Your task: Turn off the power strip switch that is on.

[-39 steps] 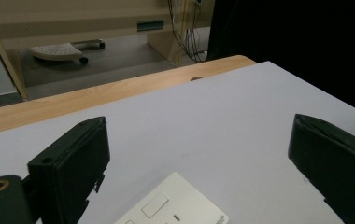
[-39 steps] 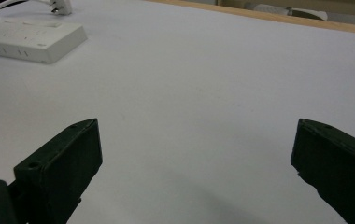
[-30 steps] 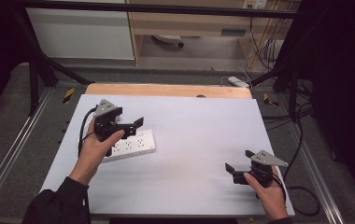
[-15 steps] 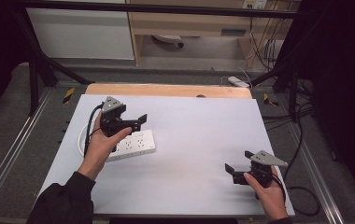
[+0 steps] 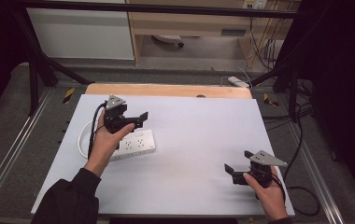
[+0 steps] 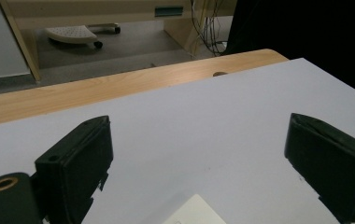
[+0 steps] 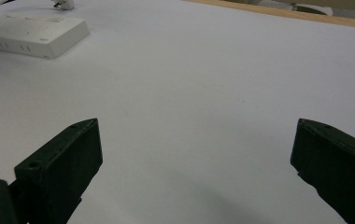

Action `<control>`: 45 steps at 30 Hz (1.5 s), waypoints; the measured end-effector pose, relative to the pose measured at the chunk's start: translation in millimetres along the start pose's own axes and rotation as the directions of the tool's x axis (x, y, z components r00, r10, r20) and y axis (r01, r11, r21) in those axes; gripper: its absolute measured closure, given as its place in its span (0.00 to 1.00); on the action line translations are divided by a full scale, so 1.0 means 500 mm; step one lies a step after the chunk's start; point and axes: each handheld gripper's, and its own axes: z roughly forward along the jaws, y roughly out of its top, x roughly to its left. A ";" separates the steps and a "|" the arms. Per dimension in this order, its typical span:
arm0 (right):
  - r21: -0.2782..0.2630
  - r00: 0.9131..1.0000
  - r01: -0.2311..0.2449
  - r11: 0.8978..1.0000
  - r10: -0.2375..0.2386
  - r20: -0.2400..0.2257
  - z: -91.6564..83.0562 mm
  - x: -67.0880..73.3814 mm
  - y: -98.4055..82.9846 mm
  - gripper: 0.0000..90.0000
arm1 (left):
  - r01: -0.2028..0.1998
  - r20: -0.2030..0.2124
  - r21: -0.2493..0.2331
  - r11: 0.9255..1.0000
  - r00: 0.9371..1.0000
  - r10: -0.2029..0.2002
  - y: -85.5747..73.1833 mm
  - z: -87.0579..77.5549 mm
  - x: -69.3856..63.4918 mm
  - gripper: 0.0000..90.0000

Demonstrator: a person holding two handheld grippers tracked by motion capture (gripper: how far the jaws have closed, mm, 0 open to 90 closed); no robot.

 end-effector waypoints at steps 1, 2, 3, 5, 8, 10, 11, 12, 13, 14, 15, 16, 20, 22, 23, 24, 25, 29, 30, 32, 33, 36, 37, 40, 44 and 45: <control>0.000 1.000 -0.001 1.000 0.001 -0.001 0.000 0.000 0.000 0.03 | -0.005 -0.006 0.004 1.000 1.000 0.005 0.000 0.002 0.001 0.10; -0.001 1.000 0.000 1.000 0.000 -0.001 0.000 -0.001 0.000 0.03 | -0.006 -0.017 0.010 1.000 1.000 0.006 -0.001 0.005 0.003 0.10; 0.003 1.000 0.001 1.000 -0.001 -0.002 0.001 -0.001 0.000 0.03 | -0.007 -0.028 0.014 1.000 1.000 0.008 -0.002 0.008 0.004 0.11; 0.010 1.000 0.005 1.000 -0.005 -0.005 0.002 0.000 0.000 0.03 | -0.008 -0.039 0.025 1.000 0.999 0.009 -0.006 0.016 0.005 0.12; 0.010 1.000 0.010 1.000 -0.010 -0.009 0.002 0.002 0.000 0.03 | -0.010 -0.043 0.042 0.999 0.999 0.012 -0.010 0.030 0.006 0.12; 0.012 1.000 0.012 1.000 -0.012 -0.008 0.002 0.003 0.000 0.03 | -0.005 -0.046 0.047 0.999 0.999 0.007 -0.012 0.035 0.008 0.13; 0.011 1.000 0.014 1.000 -0.013 -0.008 0.002 0.002 0.000 0.03 | -0.002 -0.045 0.047 0.999 0.999 0.004 -0.012 0.038 0.008 0.13; 0.012 1.000 0.013 1.000 -0.013 -0.007 0.002 0.002 0.000 0.03 | -0.002 -0.045 0.051 0.999 0.999 0.005 -0.013 0.040 0.009 0.13; 0.013 1.000 0.011 1.000 -0.011 -0.005 0.002 0.001 0.000 0.03 | -0.003 -0.046 0.055 0.998 0.999 0.006 -0.014 0.043 0.009 0.13; 0.014 1.000 0.010 1.000 -0.010 -0.004 0.003 0.001 0.000 0.03 | -0.005 -0.048 0.060 0.998 0.999 0.008 -0.016 0.045 0.010 0.13; 0.019 1.000 0.009 1.000 -0.009 -0.004 0.003 0.001 -0.001 0.03 | -0.004 -0.053 0.062 0.998 0.999 0.007 -0.017 0.047 0.011 0.13; 0.022 1.000 0.010 1.000 -0.010 -0.004 0.004 0.001 -0.001 0.03 | -0.002 -0.061 0.063 0.998 0.998 0.006 -0.018 0.050 0.013 0.13; 0.030 1.000 0.013 0.999 -0.013 -0.007 0.005 0.003 -0.001 0.03 | 0.011 -0.072 0.077 0.997 0.997 -0.005 -0.024 0.065 0.019 0.14; 0.030 1.000 0.015 0.999 -0.015 -0.007 0.006 0.003 -0.001 0.03 | 0.010 -0.077 0.085 0.996 0.997 -0.004 -0.027 0.071 0.021 0.15; 0.028 1.000 0.012 1.000 -0.012 -0.008 0.006 0.003 -0.001 0.03 | 0.014 -0.077 0.087 0.996 0.997 -0.007 -0.029 0.074 0.021 0.16; 0.028 1.000 0.012 1.000 -0.012 -0.008 0.006 0.003 -0.001 0.03 | 0.013 -0.076 0.093 0.996 0.997 -0.006 -0.032 0.076 0.021 0.16; 0.029 1.000 0.016 0.999 -0.016 -0.006 0.005 0.002 -0.001 0.03 | 0.014 -0.078 0.096 0.995 0.997 -0.006 -0.034 0.078 0.021 0.17; 0.028 1.000 0.012 1.000 -0.012 -0.006 0.004 0.001 -0.001 0.03 | 0.018 -0.080 0.104 0.994 0.997 -0.010 -0.039 0.090 0.024 0.18; 0.028 1.000 0.012 1.000 -0.012 -0.005 0.004 0.001 -0.001 0.03 | 0.019 -0.081 0.104 0.994 0.997 -0.011 -0.040 0.093 0.024 0.19; 0.028 1.000 0.014 1.000 -0.014 -0.004 0.004 0.001 -0.002 0.03 | 0.021 -0.085 0.108 0.994 0.996 -0.011 -0.042 0.099 0.025 0.19; 0.028 1.000 0.014 1.000 -0.014 -0.004 0.004 0.001 -0.002 0.03 | 0.021 -0.087 0.112 0.993 0.996 -0.011 -0.043 0.100 0.025 0.19; 0.029 1.000 0.009 1.000 -0.009 -0.003 0.004 0.001 -0.002 0.03 | 0.020 -0.089 0.119 0.993 0.996 -0.009 -0.046 0.102 0.026 0.20; 0.029 1.000 0.009 1.000 -0.009 -0.002 0.004 0.001 -0.002 0.03 | 0.019 -0.090 0.120 0.993 0.996 -0.009 -0.047 0.102 0.027 0.21; 0.029 1.000 0.010 1.000 -0.010 -0.002 0.004 0.001 -0.002 0.03 | 0.013 -0.096 0.124 0.992 0.995 -0.001 -0.050 0.103 0.029 0.24; 0.026 1.000 0.009 1.000 -0.009 0.001 0.003 -0.001 -0.002 0.03 | 0.013 -0.082 0.125 0.992 0.997 -0.003 -0.052 0.102 0.032 0.38; 0.024 1.000 0.010 1.000 -0.010 0.001 0.003 -0.002 -0.002 0.03 | 0.014 -0.080 0.129 0.992 0.997 -0.003 -0.052 0.102 0.033 0.41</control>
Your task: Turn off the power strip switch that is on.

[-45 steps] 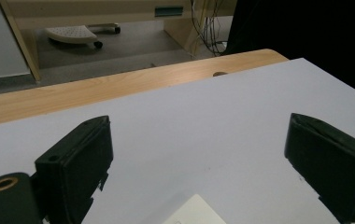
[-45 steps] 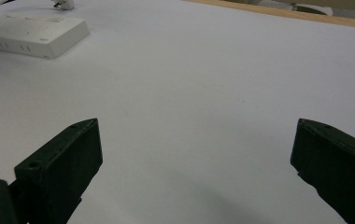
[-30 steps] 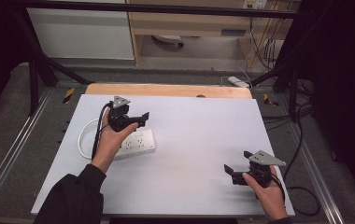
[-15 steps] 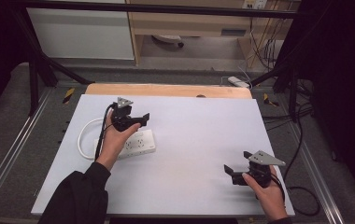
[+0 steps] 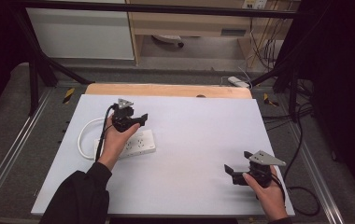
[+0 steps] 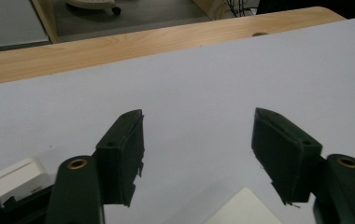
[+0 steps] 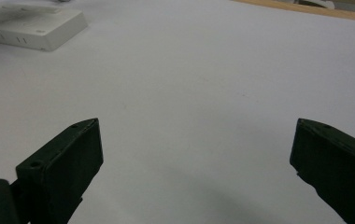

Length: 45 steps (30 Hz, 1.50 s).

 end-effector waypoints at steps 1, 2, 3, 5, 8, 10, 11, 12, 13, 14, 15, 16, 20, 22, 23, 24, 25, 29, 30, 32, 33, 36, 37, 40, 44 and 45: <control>0.001 1.000 -0.002 1.000 0.002 -0.001 0.000 0.000 0.000 0.03 | 0.000 0.005 0.002 1.000 1.000 0.000 -0.001 0.000 0.000 0.47; 0.001 1.000 -0.006 1.000 0.006 -0.004 0.000 0.000 0.000 0.03 | -0.001 0.010 0.004 1.000 1.000 0.001 -0.002 0.000 0.001 0.47; -0.002 1.000 -0.011 1.000 0.011 -0.006 0.000 -0.001 0.000 0.03 | -0.003 0.011 0.006 1.000 1.000 0.003 -0.003 0.000 0.001 0.49; -0.008 1.000 -0.021 1.000 0.020 -0.010 0.000 -0.002 0.001 0.03 | -0.002 0.010 0.007 1.000 1.000 0.002 -0.006 0.000 0.003 0.53; -0.010 1.000 -0.026 1.000 0.026 -0.010 -0.001 -0.004 0.000 0.03 | 0.012 0.014 0.007 1.000 1.000 -0.012 -0.009 -0.001 0.008 0.61; -0.014 0.999 -0.030 0.999 0.030 -0.010 -0.001 -0.005 0.000 0.03 | 0.014 0.020 0.011 1.000 1.000 -0.014 -0.012 0.000 0.007 0.67; -0.014 0.999 -0.037 0.999 0.037 -0.013 -0.002 -0.005 0.000 0.03 | 0.009 0.022 0.017 1.000 1.000 -0.010 -0.014 0.000 0.006 0.69; -0.013 0.999 -0.040 0.999 0.040 -0.014 -0.002 -0.005 0.000 0.03 | 0.006 0.027 0.018 1.000 1.000 -0.006 -0.016 0.000 0.004 0.72; -0.013 0.999 -0.038 0.999 0.037 -0.013 -0.001 -0.005 0.000 0.03 | 0.003 0.031 0.019 1.000 1.000 -0.004 -0.018 -0.001 0.002 0.74; -0.012 0.999 -0.040 0.999 0.040 -0.013 -0.001 -0.005 0.000 0.03 | -0.002 0.036 0.022 1.000 0.999 0.001 -0.020 -0.002 0.001 0.77; -0.013 0.999 -0.038 0.999 0.038 -0.013 -0.001 -0.005 0.000 0.03 | -0.009 0.040 0.026 1.000 0.999 0.008 -0.022 -0.003 0.000 0.79; -0.015 0.999 -0.039 0.999 0.039 -0.012 -0.001 -0.005 0.000 0.03 | -0.010 0.048 0.028 1.000 0.999 0.008 -0.025 -0.003 -0.002 0.83; -0.014 0.999 -0.038 0.999 0.038 -0.012 -0.001 -0.005 0.000 0.03 | -0.014 0.070 0.043 0.999 0.997 0.011 -0.036 -0.004 -0.002 0.94; -0.015 0.999 -0.042 0.999 0.042 -0.013 -0.002 -0.006 -0.001 0.04 | -0.017 0.082 0.054 0.998 0.997 0.013 -0.041 -0.004 -0.004 0.97; -0.016 0.999 -0.045 0.999 0.044 -0.013 -0.002 -0.007 -0.001 0.04 | -0.021 0.090 0.060 0.998 0.996 0.016 -0.043 -0.004 -0.005 0.98; -0.015 0.999 -0.047 0.999 0.047 -0.013 -0.002 -0.007 -0.001 0.04 | -0.024 0.095 0.066 0.997 0.995 0.018 -0.045 -0.005 -0.006 0.99; -0.015 0.999 -0.051 0.999 0.050 -0.013 -0.002 -0.007 -0.001 0.04 | -0.029 0.096 0.070 0.997 0.995 0.022 -0.047 -0.006 -0.007 0.99; -0.016 0.999 -0.044 0.999 0.044 -0.012 -0.002 -0.006 -0.001 0.04 | -0.021 0.092 0.069 0.997 0.996 0.015 -0.056 -0.013 -0.005 1.00; -0.016 0.999 -0.041 0.999 0.041 -0.012 -0.002 -0.006 0.000 0.04 | -0.022 0.090 0.072 0.997 0.996 0.016 -0.058 -0.014 -0.004 1.00; -0.016 0.999 -0.041 0.999 0.041 -0.012 -0.001 -0.006 0.000 0.04 | -0.020 0.089 0.079 0.997 0.996 0.013 -0.062 -0.016 -0.002 1.00; -0.015 0.999 -0.041 0.999 0.041 -0.011 -0.001 -0.006 0.000 0.04 | -0.020 0.090 0.084 0.996 0.996 0.012 -0.064 -0.015 -0.002 1.00; -0.017 0.999 -0.047 0.999 0.047 -0.014 -0.002 -0.006 0.000 0.04 | -0.019 0.096 0.092 0.996 0.995 0.010 -0.070 -0.015 -0.003 1.00; -0.019 0.999 -0.051 0.999 0.051 -0.015 -0.002 -0.007 0.000 0.04 | -0.021 0.100 0.094 0.995 0.995 0.011 -0.071 -0.016 -0.004 1.00; -0.023 0.998 -0.055 0.998 0.054 -0.018 -0.001 -0.008 0.001 0.04 | -0.021 0.105 0.099 0.995 0.994 0.011 -0.075 -0.016 -0.006 1.00; -0.024 0.998 -0.054 0.998 0.054 -0.020 -0.002 -0.008 0.001 0.04 | -0.025 0.106 0.111 0.994 0.994 0.013 -0.079 -0.013 -0.008 1.00; -0.024 0.998 -0.054 0.998 0.054 -0.020 -0.002 -0.008 0.001 0.04 | -0.028 0.107 0.115 0.993 0.994 0.016 -0.080 -0.012 -0.008 1.00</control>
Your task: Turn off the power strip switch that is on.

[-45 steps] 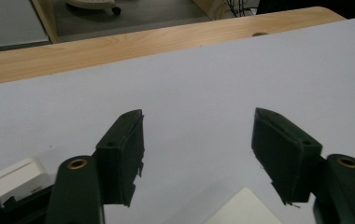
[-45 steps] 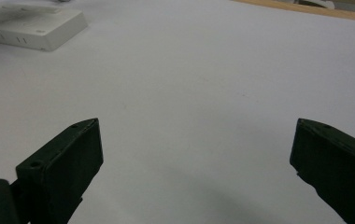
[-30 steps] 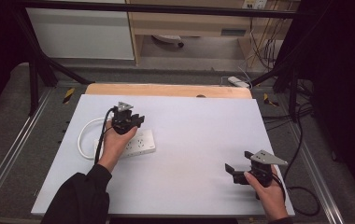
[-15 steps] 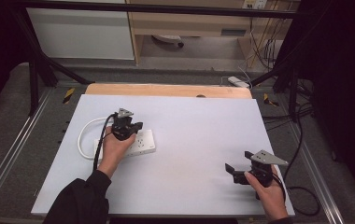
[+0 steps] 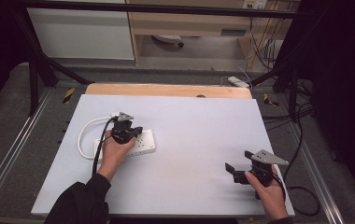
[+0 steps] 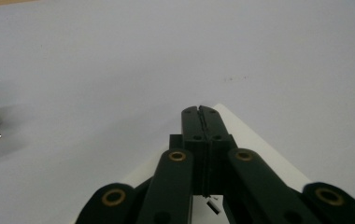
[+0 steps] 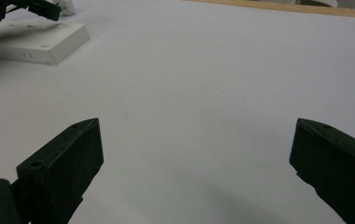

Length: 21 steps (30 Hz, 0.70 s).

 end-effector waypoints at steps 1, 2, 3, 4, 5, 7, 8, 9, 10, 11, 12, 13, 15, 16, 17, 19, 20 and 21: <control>-0.002 1.000 -0.001 1.000 0.001 0.000 0.000 0.000 0.000 0.04 | 0.000 0.003 0.002 1.000 1.000 0.000 -0.001 0.001 -0.001 1.00; -0.003 1.000 -0.001 1.000 0.001 0.000 0.000 0.000 0.000 0.04 | -0.003 0.003 0.004 1.000 1.000 0.003 -0.001 0.001 -0.002 1.00; -0.002 1.000 0.000 1.000 0.000 -0.001 0.000 0.000 0.000 0.04 | -0.004 0.002 0.005 1.000 1.000 0.004 -0.001 0.002 -0.002 1.00; -0.001 1.000 0.001 1.000 -0.001 0.000 0.000 0.000 0.000 0.04 | -0.005 0.002 0.005 1.000 1.000 0.005 -0.001 0.002 -0.002 1.00; -0.002 1.000 0.002 1.000 -0.002 -0.001 0.000 0.000 0.000 0.04 | -0.005 0.001 0.005 1.000 1.000 0.005 -0.001 0.002 -0.003 1.00; -0.003 1.000 0.004 1.000 -0.004 0.000 0.000 0.000 0.000 0.04 | -0.005 0.000 0.005 1.000 1.000 0.005 -0.001 0.002 -0.003 1.00; -0.001 1.000 0.002 1.000 -0.002 0.000 0.000 0.000 0.000 0.04 | -0.004 0.000 0.005 1.000 1.000 0.004 -0.001 0.003 -0.003 1.00; -0.001 1.000 0.002 1.000 -0.002 0.000 0.000 0.000 0.000 0.04 | -0.004 -0.001 0.006 1.000 1.000 0.004 -0.001 0.003 -0.002 1.00; 0.000 1.000 0.000 1.000 0.000 0.000 0.000 0.000 0.000 0.04 | -0.003 -0.002 0.005 1.000 1.000 0.003 -0.001 0.003 -0.002 1.00; 0.000 1.000 -0.001 1.000 0.001 0.000 0.000 0.000 0.001 0.04 | -0.002 -0.001 0.007 1.000 1.000 0.002 -0.002 0.004 -0.002 1.00; 0.000 1.000 0.000 1.000 0.000 0.000 0.000 0.000 0.001 0.04 | -0.005 -0.003 0.010 1.000 1.000 0.005 -0.002 0.004 -0.001 1.00; 0.000 1.000 0.000 1.000 0.000 -0.001 0.000 0.000 0.001 0.04 | -0.006 -0.004 0.012 1.000 1.000 0.007 -0.002 0.005 0.000 1.00; -0.001 1.000 0.003 1.000 -0.003 -0.001 0.000 0.000 0.001 0.04 | -0.001 -0.005 0.012 1.000 1.000 0.001 -0.003 0.006 0.002 1.00; -0.001 1.000 0.004 1.000 -0.004 -0.001 0.000 0.000 0.001 0.04 | -0.002 -0.005 0.013 1.000 1.000 0.002 -0.003 0.006 0.002 1.00; -0.001 1.000 0.004 1.000 -0.004 0.000 0.000 0.000 0.001 0.04 | -0.002 -0.005 0.012 1.000 1.000 0.002 -0.003 0.006 0.001 1.00; 0.000 1.000 0.004 1.000 -0.004 -0.001 0.000 0.000 0.001 0.04 | -0.006 -0.005 0.012 1.000 1.000 0.006 -0.002 0.006 0.000 1.00; 0.000 1.000 0.004 1.000 -0.004 -0.001 0.000 0.000 0.001 0.04 | -0.006 -0.004 0.012 1.000 1.000 0.006 -0.002 0.007 -0.001 1.00; 0.000 1.000 0.004 1.000 -0.004 0.000 0.000 0.000 0.001 0.04 | -0.006 -0.004 0.011 1.000 1.000 0.006 -0.002 0.007 -0.002 1.00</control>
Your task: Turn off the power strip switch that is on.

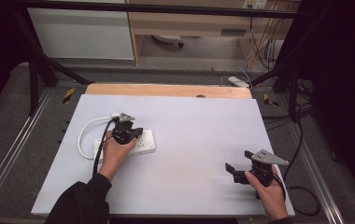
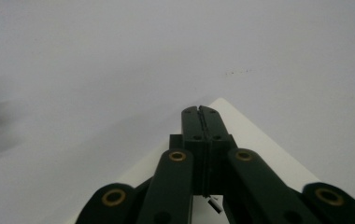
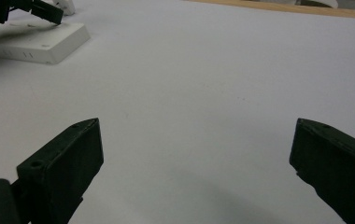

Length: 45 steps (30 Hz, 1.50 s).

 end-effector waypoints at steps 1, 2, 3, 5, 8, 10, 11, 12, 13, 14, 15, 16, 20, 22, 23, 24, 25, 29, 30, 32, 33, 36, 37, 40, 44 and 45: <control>0.001 1.000 0.000 1.000 0.000 0.000 0.000 0.000 0.000 0.04 | 0.001 0.000 -0.001 1.000 1.000 -0.001 0.000 0.000 0.000 1.00; 0.001 1.000 0.000 1.000 0.000 0.000 0.000 0.000 0.000 0.04 | 0.001 0.000 -0.002 1.000 1.000 -0.001 0.000 0.001 -0.001 1.00; 0.001 1.000 0.000 1.000 0.000 0.000 0.000 0.001 0.000 0.04 | 0.001 0.000 -0.002 1.000 1.000 -0.001 0.000 0.001 -0.001 1.00; 0.001 1.000 0.001 1.000 -0.001 0.000 0.000 0.000 0.000 0.04 | 0.002 -0.001 -0.001 1.000 1.000 -0.002 0.000 0.000 -0.001 1.00; 0.002 1.000 0.000 1.000 0.000 0.000 0.000 0.000 0.001 0.04 | 0.001 -0.001 -0.002 1.000 1.000 -0.001 0.000 0.001 -0.001 1.00; -0.001 1.000 0.003 1.000 -0.003 0.000 0.000 0.000 0.001 0.04 | -0.001 -0.001 -0.001 1.000 1.000 0.001 0.000 0.001 -0.002 1.00; -0.001 1.000 0.004 1.000 -0.004 0.000 0.000 0.000 0.001 0.04 | -0.002 -0.002 -0.002 1.000 1.000 0.002 0.000 0.001 -0.003 1.00; -0.001 1.000 0.005 1.000 -0.005 0.000 0.000 0.000 0.001 0.04 | -0.002 -0.002 -0.002 1.000 1.000 0.002 0.000 0.001 -0.004 1.00; 0.000 1.000 0.005 1.000 -0.005 -0.001 0.000 0.000 0.001 0.04 | -0.003 -0.002 -0.002 1.000 1.000 0.003 0.000 0.001 -0.004 1.00; 0.000 1.000 0.005 1.000 -0.005 -0.001 0.000 0.000 0.001 0.04 | -0.005 -0.002 -0.002 1.000 1.000 0.005 0.000 0.001 -0.003 1.00; 0.000 1.000 0.005 1.000 -0.005 -0.001 0.000 0.000 0.001 0.04 | -0.004 -0.001 -0.003 1.000 1.000 0.004 0.000 0.002 -0.003 1.00; 0.000 1.000 0.006 1.000 -0.006 -0.001 0.000 0.000 0.001 0.04 | -0.006 -0.001 -0.003 1.000 1.000 0.006 0.000 0.002 -0.003 1.00; 0.003 1.000 0.005 1.000 -0.005 -0.003 0.000 0.001 0.001 0.04 | -0.008 0.000 -0.004 1.000 1.000 0.008 -0.001 0.002 -0.003 1.00; 0.004 1.000 0.004 1.000 -0.004 -0.003 0.000 0.001 0.000 0.04 | -0.006 0.001 -0.006 1.000 1.000 0.006 -0.001 0.002 -0.002 1.00; 0.004 1.000 0.003 1.000 -0.003 -0.003 0.000 0.001 0.000 0.04 | -0.006 0.001 -0.005 1.000 1.000 0.006 -0.001 0.002 -0.002 1.00; 0.005 1.000 0.002 1.000 -0.002 -0.004 0.000 0.001 0.000 0.04 | -0.006 -0.001 -0.005 1.000 1.000 0.006 -0.001 0.002 -0.003 1.00; 0.004 1.000 0.001 1.000 -0.001 -0.004 0.001 0.001 0.001 0.04 | -0.007 -0.001 -0.005 1.000 1.000 0.007 -0.001 0.002 -0.003 1.00; 0.005 1.000 0.001 1.000 -0.001 -0.005 0.000 0.001 0.000 0.04 | -0.004 0.004 -0.005 1.000 1.000 0.004 -0.001 0.002 -0.002 1.00; 0.005 1.000 0.002 1.000 -0.002 -0.005 0.000 0.001 0.000 0.04 | -0.005 0.003 -0.005 1.000 1.000 0.005 -0.001 0.002 -0.002 1.00; 0.006 1.000 0.001 1.000 -0.001 -0.004 0.001 0.001 0.000 0.04 | -0.008 0.002 -0.005 1.000 1.000 0.008 -0.001 0.002 -0.002 1.00; 0.006 1.000 0.002 1.000 -0.002 -0.005 0.001 0.001 0.000 0.04 | -0.007 0.004 -0.005 1.000 1.000 0.007 -0.001 0.002 -0.001 1.00; 0.006 1.000 0.002 1.000 -0.002 -0.005 0.000 0.001 0.000 0.04 | -0.003 0.005 -0.005 1.000 1.000 0.003 -0.001 0.002 -0.001 1.00; 0.006 1.000 0.002 1.000 -0.002 -0.005 0.000 0.001 0.000 0.04 | -0.003 0.005 -0.005 1.000 1.000 0.003 -0.001 0.003 -0.001 1.00; 0.008 1.000 0.003 1.000 -0.003 -0.005 0.000 0.001 0.000 0.04 | -0.005 0.004 -0.004 1.000 1.000 0.005 -0.001 0.003 -0.001 1.00; 0.006 1.000 0.004 1.000 -0.004 -0.004 0.000 0.001 0.000 0.04 | -0.005 0.005 -0.004 1.000 1.000 0.005 -0.002 0.004 -0.001 1.00; 0.007 1.000 0.004 1.000 -0.004 -0.004 0.000 0.001 0.000 0.04 | -0.009 0.005 0.008 1.000 1.000 0.009 -0.002 0.005 -0.002 1.00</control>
